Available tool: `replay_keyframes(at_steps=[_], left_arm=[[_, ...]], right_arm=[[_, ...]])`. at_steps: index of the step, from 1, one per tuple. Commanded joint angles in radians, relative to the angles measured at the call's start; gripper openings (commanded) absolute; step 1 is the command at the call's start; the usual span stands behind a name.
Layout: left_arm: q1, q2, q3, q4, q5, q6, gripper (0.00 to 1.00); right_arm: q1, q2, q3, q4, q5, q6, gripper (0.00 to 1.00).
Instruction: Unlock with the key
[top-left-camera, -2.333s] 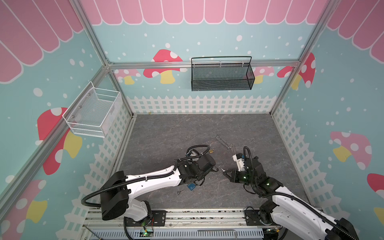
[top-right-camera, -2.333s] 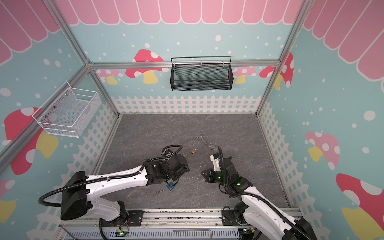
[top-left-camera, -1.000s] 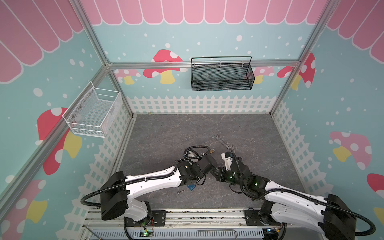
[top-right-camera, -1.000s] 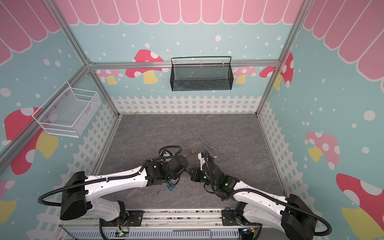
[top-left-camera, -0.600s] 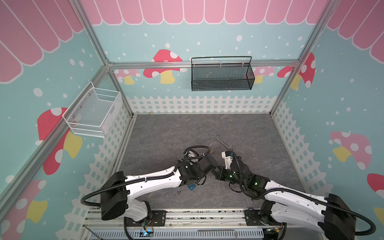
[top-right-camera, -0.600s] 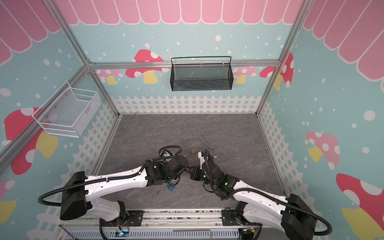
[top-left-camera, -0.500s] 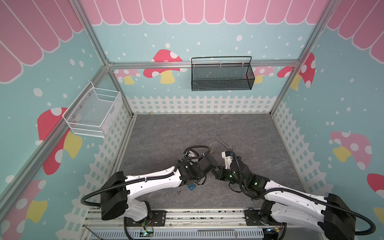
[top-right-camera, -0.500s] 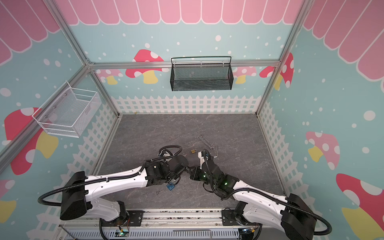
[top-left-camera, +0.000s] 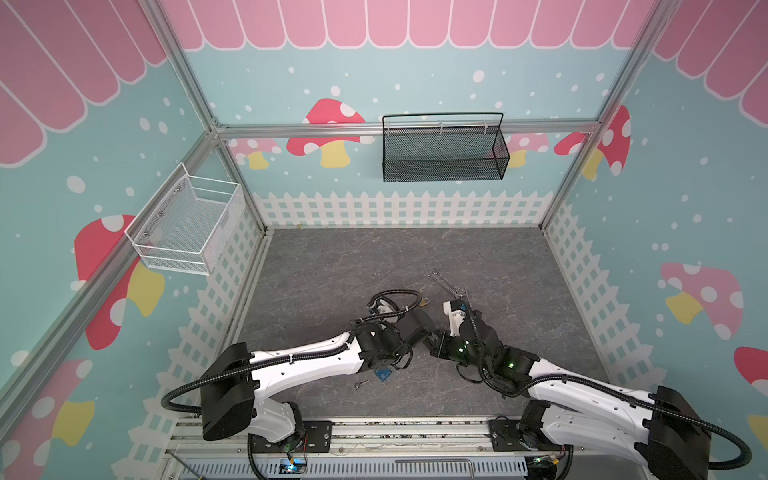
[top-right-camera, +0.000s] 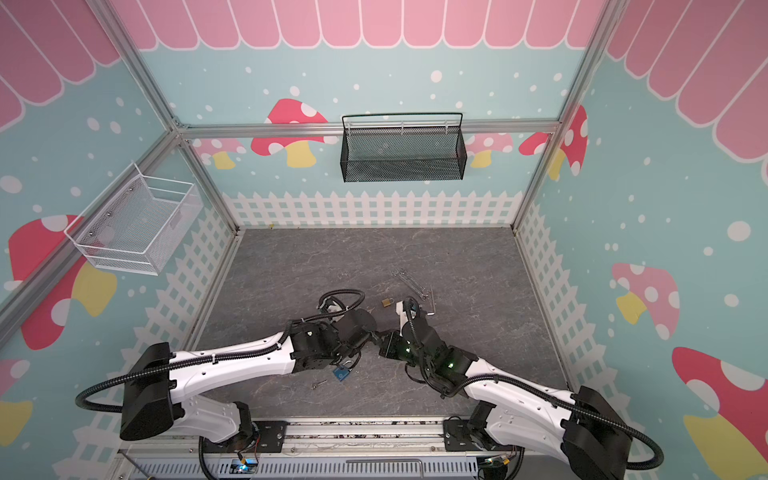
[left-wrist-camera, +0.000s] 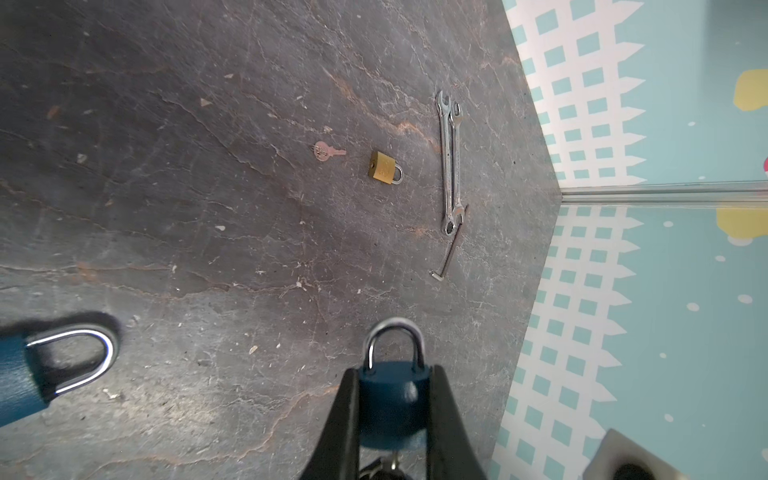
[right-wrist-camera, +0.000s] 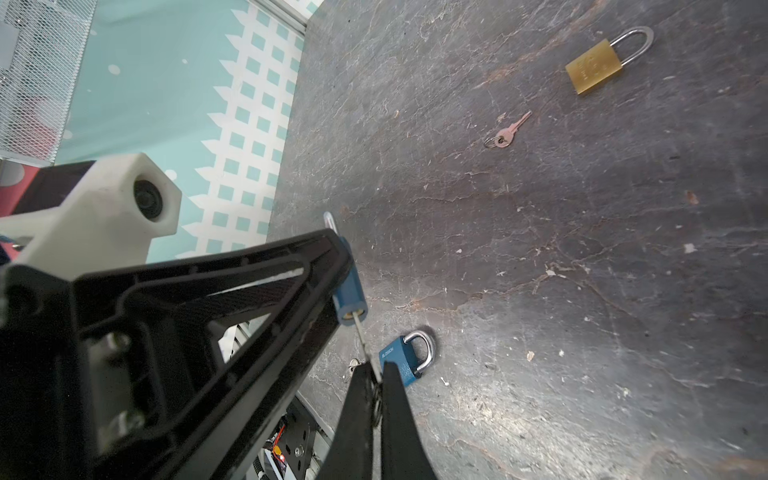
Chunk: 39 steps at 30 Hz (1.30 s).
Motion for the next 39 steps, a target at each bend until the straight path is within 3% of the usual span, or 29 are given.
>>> replay_keyframes(at_steps=[1,8,20,32,39], left_arm=[[-0.025,0.018,0.032,-0.031,0.014,0.039,0.00],[-0.045,0.023,0.044,-0.041,0.026,0.041,0.00],[-0.072,-0.008,0.047,0.020,0.185,0.081,0.00],[-0.072,-0.122,-0.103,0.178,0.113,0.013,0.00],[-0.072,-0.169,-0.155,0.278,0.097,0.007,0.00]], right_arm=[[0.003,0.015,0.065,0.029,0.012,0.025,0.00],[0.003,0.037,0.086,0.065,-0.008,0.038,0.00],[-0.024,0.019,0.144,0.070,-0.035,-0.038,0.00],[-0.079,0.007,0.116,0.233,-0.278,0.044,0.00],[-0.102,0.012,0.063,0.379,-0.386,0.153,0.00]])
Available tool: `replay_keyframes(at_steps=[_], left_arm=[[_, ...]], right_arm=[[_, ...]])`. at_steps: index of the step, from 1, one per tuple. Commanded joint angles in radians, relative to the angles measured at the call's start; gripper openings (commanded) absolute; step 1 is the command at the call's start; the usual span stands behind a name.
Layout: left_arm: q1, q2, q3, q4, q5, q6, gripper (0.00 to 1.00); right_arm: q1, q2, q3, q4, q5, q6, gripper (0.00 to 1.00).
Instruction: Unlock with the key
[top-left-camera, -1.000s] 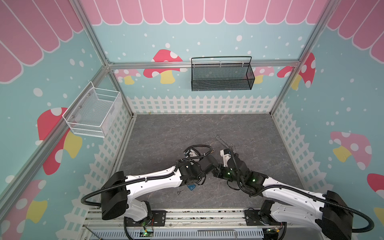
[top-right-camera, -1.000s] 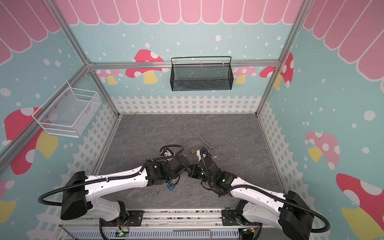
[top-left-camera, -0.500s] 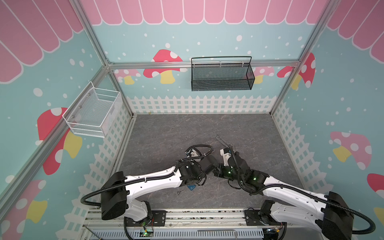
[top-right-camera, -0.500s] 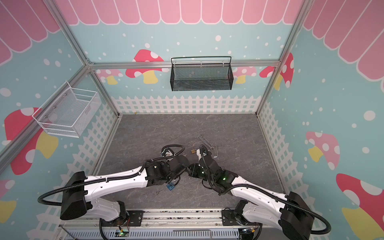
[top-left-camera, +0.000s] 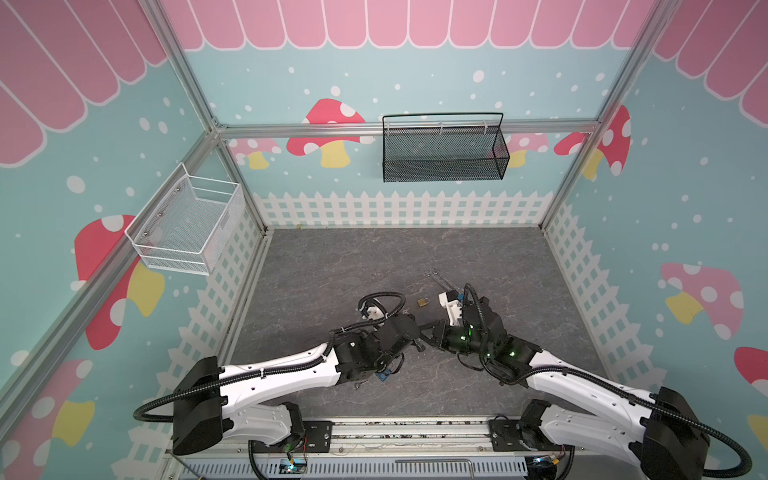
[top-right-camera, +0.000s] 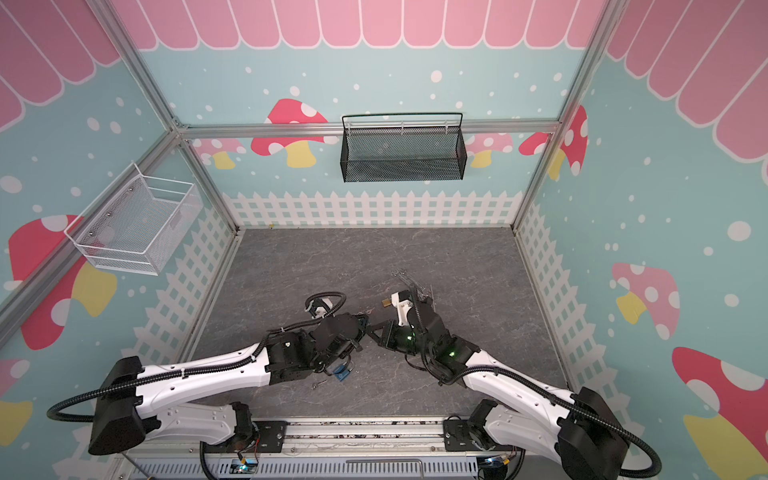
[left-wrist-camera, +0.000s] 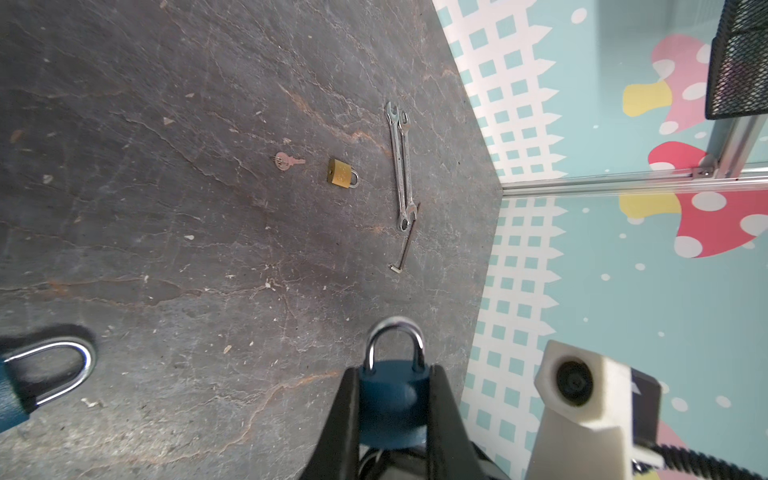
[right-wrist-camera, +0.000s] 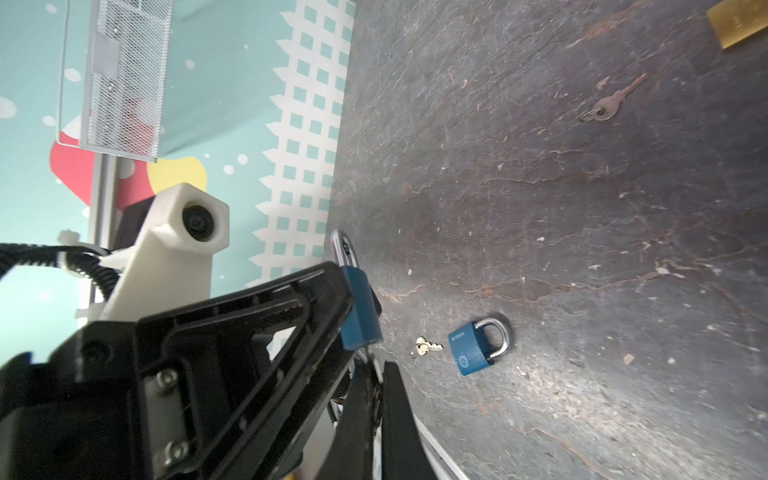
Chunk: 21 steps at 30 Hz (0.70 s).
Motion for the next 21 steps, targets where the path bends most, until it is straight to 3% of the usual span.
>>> replay_keyframes(at_steps=[1,8,21], left_arm=[[-0.050,0.001,-0.012,0.130,0.128,-0.030,0.00],[-0.050,-0.014,-0.023,0.141,0.108,-0.028,0.00],[-0.047,-0.039,0.018,0.051,0.042,0.042,0.00]], right_arm=[[0.001,-0.018,0.003,0.320,-0.105,0.078,0.00],[-0.014,-0.033,-0.011,0.362,-0.138,0.121,0.00],[-0.015,-0.017,0.010,0.211,-0.054,-0.044,0.00]])
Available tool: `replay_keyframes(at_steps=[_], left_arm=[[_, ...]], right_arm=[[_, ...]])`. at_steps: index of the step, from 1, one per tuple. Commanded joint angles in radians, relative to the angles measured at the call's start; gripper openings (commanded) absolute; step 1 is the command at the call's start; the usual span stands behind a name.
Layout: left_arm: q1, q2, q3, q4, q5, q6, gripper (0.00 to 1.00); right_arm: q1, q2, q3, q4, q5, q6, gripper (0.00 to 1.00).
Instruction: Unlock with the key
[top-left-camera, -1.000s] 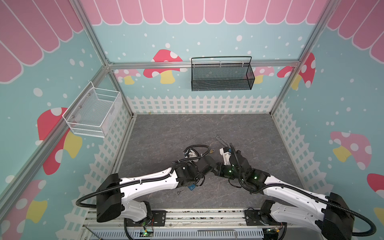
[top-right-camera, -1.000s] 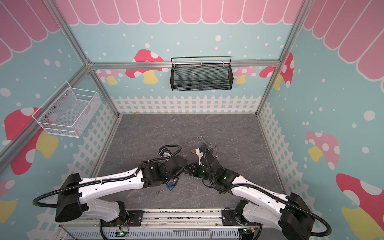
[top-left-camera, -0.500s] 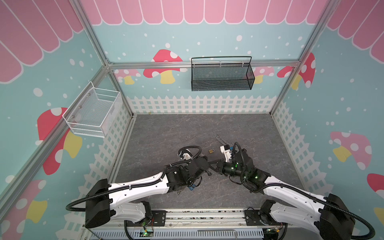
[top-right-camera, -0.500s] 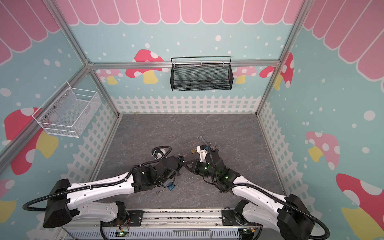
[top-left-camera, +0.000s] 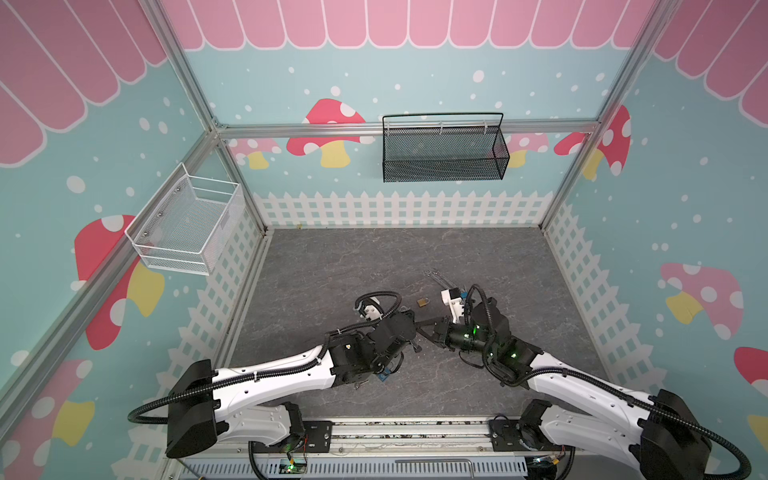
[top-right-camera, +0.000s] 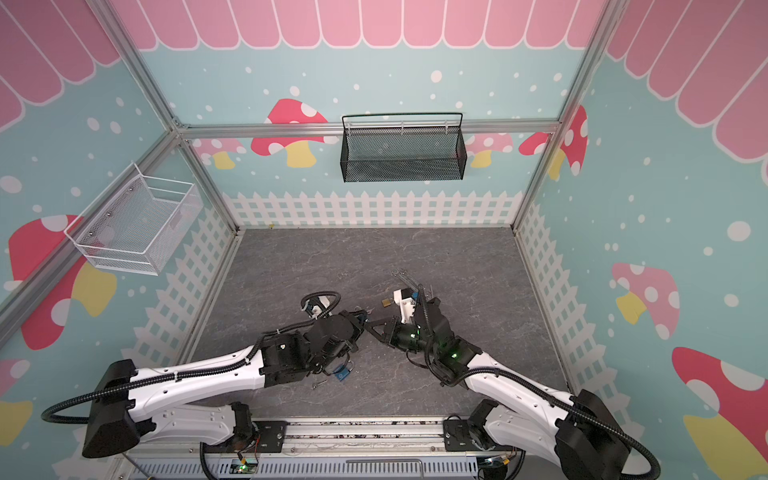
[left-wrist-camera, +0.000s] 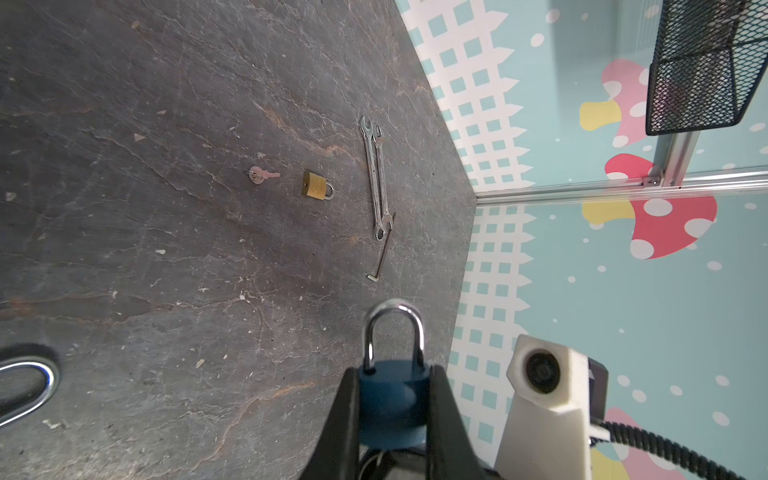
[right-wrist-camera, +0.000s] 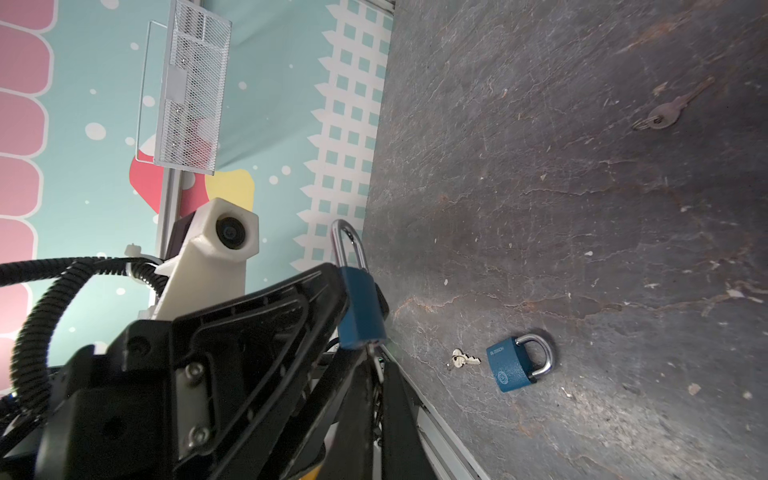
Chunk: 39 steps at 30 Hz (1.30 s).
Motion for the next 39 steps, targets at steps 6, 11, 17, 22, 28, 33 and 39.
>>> replay_keyframes(at_steps=[6,11,17,22,28,33,39], left_arm=[[-0.041,-0.019,0.069,-0.080,0.032,0.068,0.00],[-0.040,-0.032,0.074,-0.156,-0.009,0.110,0.00],[-0.016,-0.088,0.077,-0.234,-0.047,0.247,0.00],[0.017,-0.149,0.074,-0.269,-0.045,0.507,0.00],[0.040,-0.201,0.074,-0.314,-0.020,0.841,0.00],[0.040,-0.250,-0.003,-0.229,0.016,1.121,0.00],[0.038,-0.305,-0.147,-0.004,0.150,1.370,0.00]], right_arm=[[0.014,0.008,0.042,0.027,0.030,-0.147,0.06],[0.015,-0.011,0.053,-0.021,0.050,-0.241,0.19],[0.013,-0.053,0.066,-0.152,0.094,-0.335,0.35],[0.010,-0.099,0.101,-0.276,0.137,-0.429,0.44],[0.009,-0.142,0.169,-0.415,0.213,-0.552,0.50],[0.008,-0.146,0.233,-0.507,0.228,-0.648,0.54],[0.008,-0.080,0.321,-0.568,0.152,-0.754,0.58]])
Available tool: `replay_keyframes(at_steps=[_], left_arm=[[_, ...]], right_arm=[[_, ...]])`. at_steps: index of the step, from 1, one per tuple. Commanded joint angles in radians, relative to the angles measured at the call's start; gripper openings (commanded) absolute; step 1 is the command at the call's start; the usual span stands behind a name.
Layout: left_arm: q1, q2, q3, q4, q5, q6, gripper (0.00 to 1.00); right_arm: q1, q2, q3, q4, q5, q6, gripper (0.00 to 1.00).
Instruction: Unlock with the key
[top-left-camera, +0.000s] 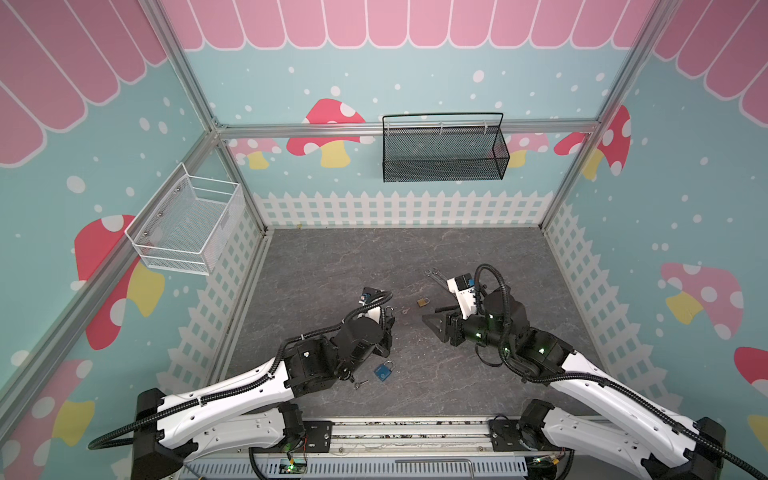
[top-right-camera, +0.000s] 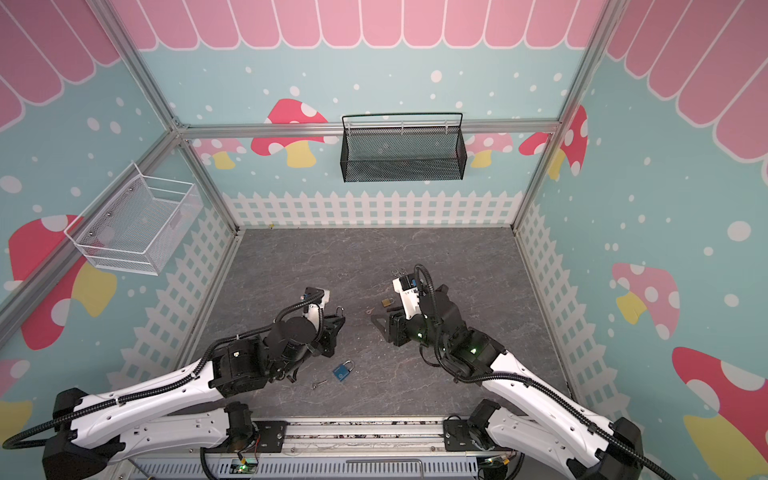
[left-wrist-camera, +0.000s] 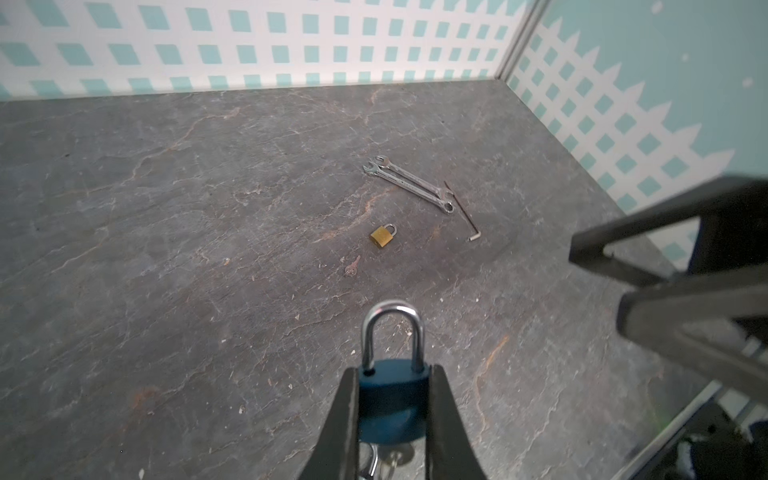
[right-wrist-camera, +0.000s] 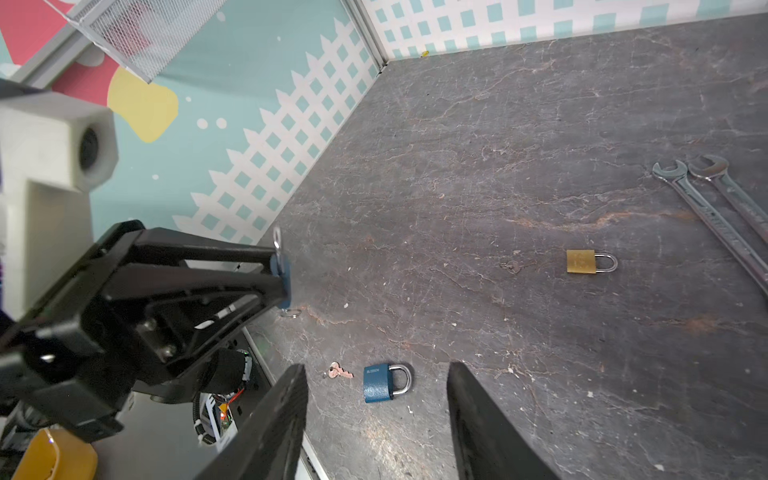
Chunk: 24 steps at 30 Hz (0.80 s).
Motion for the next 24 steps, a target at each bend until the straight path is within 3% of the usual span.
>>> replay_keyframes(at_steps=[1,7,14,24], left_arm=[[0.003,-0.030,-0.069,0.169,0.098,0.238,0.00],[0.002,-0.034,-0.102,0.209,0.117,0.325,0.00],[-0.009,-0.022,-0.097,0.197,0.118,0.344,0.00],[-0.014,-0.017,-0.099,0.192,0.109,0.338,0.00]], right_arm=[[-0.002,0.047,0.065,-0.074,-0.046,-0.110,0.59],[0.000,0.145,0.155,-0.129,-0.087,-0.151,0.61],[0.005,0.259,0.256,-0.151,-0.149,-0.161,0.62],[0.017,0.339,0.325,-0.202,-0.105,-0.187,0.62]])
